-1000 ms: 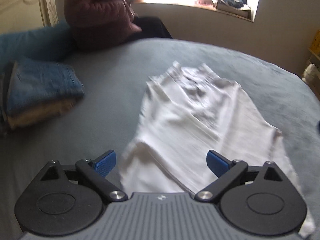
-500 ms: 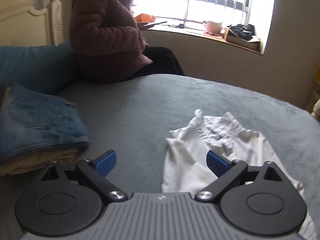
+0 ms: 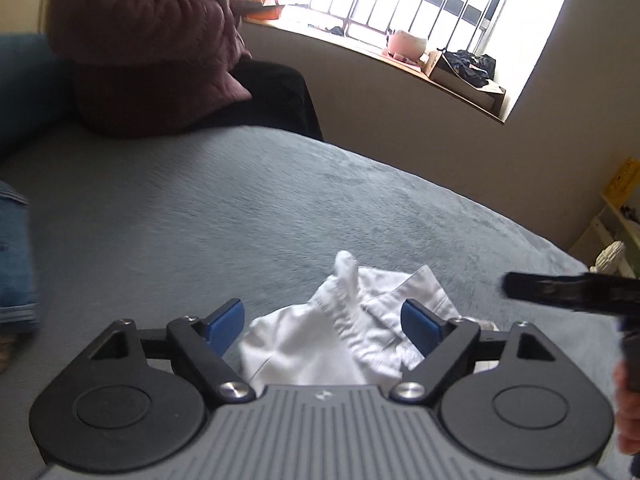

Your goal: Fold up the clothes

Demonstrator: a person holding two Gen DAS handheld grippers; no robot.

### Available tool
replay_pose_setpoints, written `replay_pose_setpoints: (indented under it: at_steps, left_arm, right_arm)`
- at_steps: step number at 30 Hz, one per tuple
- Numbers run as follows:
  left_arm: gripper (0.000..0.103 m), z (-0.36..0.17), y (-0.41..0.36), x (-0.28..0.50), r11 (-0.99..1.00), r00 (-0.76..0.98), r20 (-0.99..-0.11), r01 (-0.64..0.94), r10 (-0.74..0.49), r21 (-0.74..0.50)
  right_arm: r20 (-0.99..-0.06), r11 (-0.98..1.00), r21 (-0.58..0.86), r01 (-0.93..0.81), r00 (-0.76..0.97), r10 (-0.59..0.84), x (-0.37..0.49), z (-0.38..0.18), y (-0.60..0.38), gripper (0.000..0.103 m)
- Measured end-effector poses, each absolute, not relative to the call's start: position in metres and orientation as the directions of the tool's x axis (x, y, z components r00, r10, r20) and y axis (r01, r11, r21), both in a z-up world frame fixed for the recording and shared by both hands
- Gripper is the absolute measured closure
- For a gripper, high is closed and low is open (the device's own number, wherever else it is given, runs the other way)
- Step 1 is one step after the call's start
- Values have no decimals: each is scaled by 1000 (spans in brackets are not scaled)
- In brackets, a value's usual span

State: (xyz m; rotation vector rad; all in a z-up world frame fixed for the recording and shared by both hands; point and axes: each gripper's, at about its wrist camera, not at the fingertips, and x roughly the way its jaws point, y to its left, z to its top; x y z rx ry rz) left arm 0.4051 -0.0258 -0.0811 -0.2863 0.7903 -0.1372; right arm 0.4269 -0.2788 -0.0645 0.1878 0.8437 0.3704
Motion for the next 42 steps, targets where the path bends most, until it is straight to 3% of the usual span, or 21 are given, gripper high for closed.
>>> replay_pose_setpoints:
  at_steps: [5,14,17,24,26,29,31,34,42]
  left_arm:
    - [22,-117,-32,454,932,661,-706,-29,-254,-362]
    - [25,-160,-46,517,910,586,-770,-126,-252,-394]
    - [31,-167,-48,528,912,572,-784,-143,-241,-385]
    - [46,-172,-51,537,914,588,-773,-133,-238,-382]
    - [51,-171,-53,535,919,594,-770,-126,-232,-374]
    - [76,-170,-56,533,925,593,-771,-109,-234,-365]
    - [92,-169,-57,529,927,592,-772,-104,-232,-359]
    - [98,-163,-60,519,931,628,-744,-85,-226,-355]
    - [98,-124,-64,474,919,725,-598,125,-342,-374]
  right_arm:
    - [-740,937,301,-176,577,346,482,-103,-273,29]
    - [-733,899,439,2,579,357,529,-152,-297,31]
    - [-729,884,466,21,576,371,537,-159,-299,32]
    - [-736,886,463,16,564,375,549,-177,-293,44]
    - [-740,887,461,13,556,377,551,-181,-290,48]
    - [-741,887,462,-1,548,387,553,-186,-284,62]
    - [-744,889,457,-10,544,388,552,-187,-281,86]
    - [-743,893,450,-17,547,385,550,-187,-279,97]
    - [-652,897,389,-210,626,429,512,-150,-289,99]
